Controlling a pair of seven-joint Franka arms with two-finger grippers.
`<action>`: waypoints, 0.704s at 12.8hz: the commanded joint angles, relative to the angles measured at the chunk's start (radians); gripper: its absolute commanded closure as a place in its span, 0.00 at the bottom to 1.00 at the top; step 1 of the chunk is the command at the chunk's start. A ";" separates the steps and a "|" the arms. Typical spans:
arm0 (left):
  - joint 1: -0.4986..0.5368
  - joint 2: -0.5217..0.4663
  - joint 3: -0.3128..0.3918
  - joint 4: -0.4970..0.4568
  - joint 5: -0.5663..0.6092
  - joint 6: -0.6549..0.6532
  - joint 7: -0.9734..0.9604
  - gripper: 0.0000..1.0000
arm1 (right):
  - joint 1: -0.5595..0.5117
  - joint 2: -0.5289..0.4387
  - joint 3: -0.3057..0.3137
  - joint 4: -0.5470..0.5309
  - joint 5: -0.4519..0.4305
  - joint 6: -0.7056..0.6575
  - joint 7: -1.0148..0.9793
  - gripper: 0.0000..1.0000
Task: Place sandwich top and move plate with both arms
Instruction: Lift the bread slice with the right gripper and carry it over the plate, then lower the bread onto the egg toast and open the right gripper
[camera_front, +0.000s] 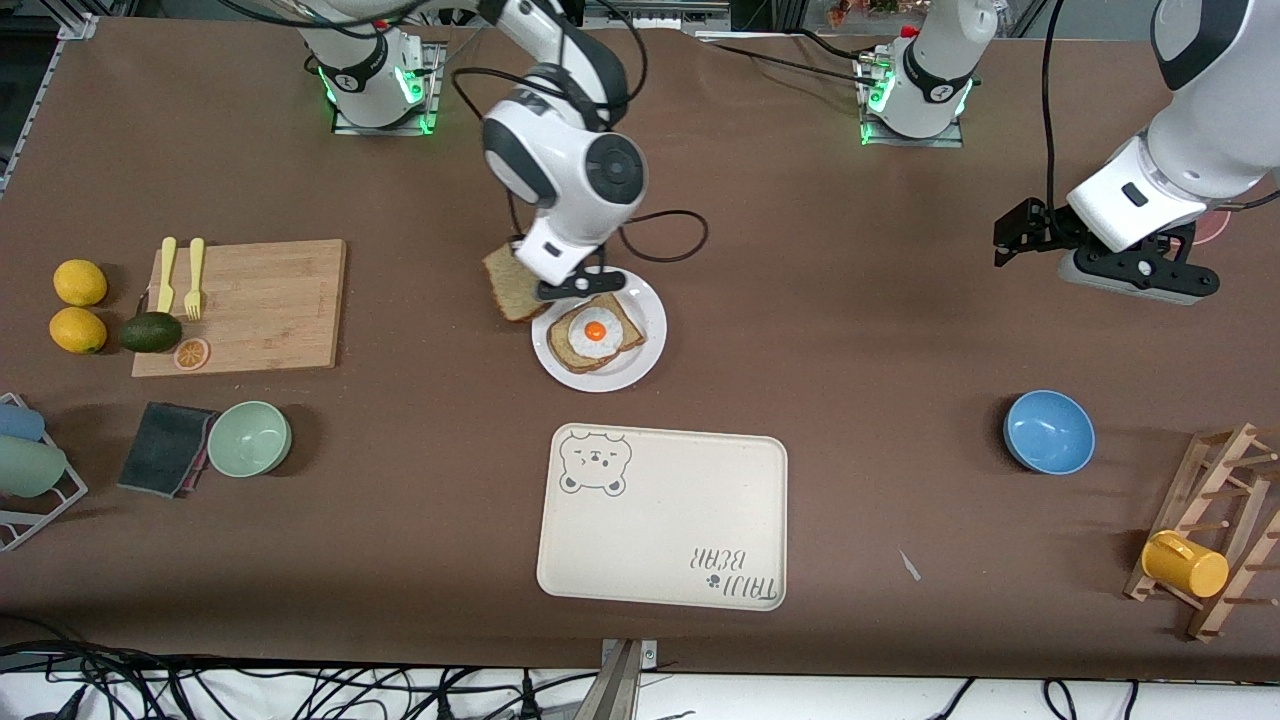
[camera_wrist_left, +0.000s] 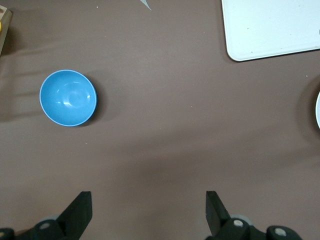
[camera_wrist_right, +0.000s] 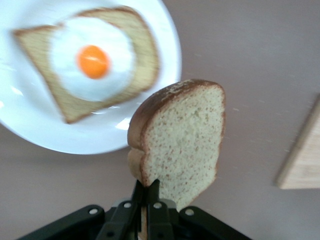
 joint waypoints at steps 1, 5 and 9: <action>0.005 -0.013 0.006 0.004 -0.013 -0.023 0.011 0.00 | 0.024 0.122 -0.010 0.149 -0.002 0.008 0.000 1.00; 0.005 -0.013 0.002 0.004 -0.013 -0.029 0.004 0.00 | 0.034 0.153 -0.010 0.175 -0.005 0.108 -0.012 1.00; 0.003 -0.013 0.000 0.004 -0.013 -0.029 0.002 0.00 | 0.035 0.182 -0.011 0.177 -0.003 0.165 -0.002 0.93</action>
